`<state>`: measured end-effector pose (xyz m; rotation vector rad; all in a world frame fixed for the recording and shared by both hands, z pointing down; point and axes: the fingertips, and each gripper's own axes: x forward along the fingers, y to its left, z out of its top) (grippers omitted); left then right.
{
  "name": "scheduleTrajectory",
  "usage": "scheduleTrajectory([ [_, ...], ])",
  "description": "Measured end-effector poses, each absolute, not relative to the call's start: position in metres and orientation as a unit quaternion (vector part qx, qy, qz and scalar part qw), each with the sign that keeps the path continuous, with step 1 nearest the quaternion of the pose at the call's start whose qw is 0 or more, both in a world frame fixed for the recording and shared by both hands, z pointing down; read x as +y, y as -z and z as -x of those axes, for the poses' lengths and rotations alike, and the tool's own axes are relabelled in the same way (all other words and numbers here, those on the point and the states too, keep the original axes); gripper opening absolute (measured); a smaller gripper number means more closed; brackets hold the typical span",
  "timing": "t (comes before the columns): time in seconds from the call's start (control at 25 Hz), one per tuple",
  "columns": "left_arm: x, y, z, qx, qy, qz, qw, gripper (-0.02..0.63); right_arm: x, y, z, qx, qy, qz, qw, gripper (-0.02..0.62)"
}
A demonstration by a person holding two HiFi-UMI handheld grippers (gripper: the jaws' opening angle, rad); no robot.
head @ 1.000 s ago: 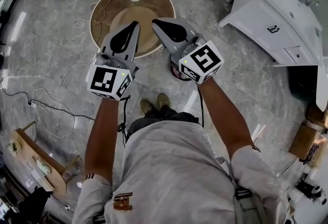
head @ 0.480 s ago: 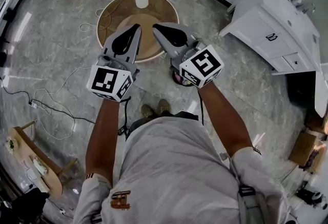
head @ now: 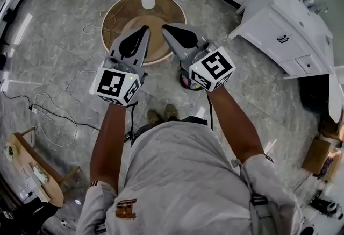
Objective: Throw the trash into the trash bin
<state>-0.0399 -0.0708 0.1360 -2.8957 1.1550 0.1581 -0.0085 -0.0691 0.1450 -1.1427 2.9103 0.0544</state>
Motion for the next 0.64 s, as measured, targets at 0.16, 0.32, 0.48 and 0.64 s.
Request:
scheduleTrajectory([
  [0.16,-0.069,-0.134,0.041,0.371,-0.053,0.927,0.009,-0.002,-0.067,-0.144,0.009,0.931,-0.019,0.364,0.008,0.000],
  [0.32,-0.067,-0.129,0.043,0.373,-0.054,0.926,0.014,-0.002,-0.067,-0.138,0.011,0.932,-0.021,0.362,0.012,0.000],
  [0.48,-0.067,-0.128,0.046,0.376,-0.056,0.925,0.013,-0.002,-0.067,-0.137,0.012,0.933,-0.024,0.360,0.013,0.000],
  [0.64,-0.067,-0.127,0.051,0.377,-0.057,0.924,0.014,-0.002,-0.068,-0.137,0.017,0.933,-0.023,0.359,0.013,0.000],
])
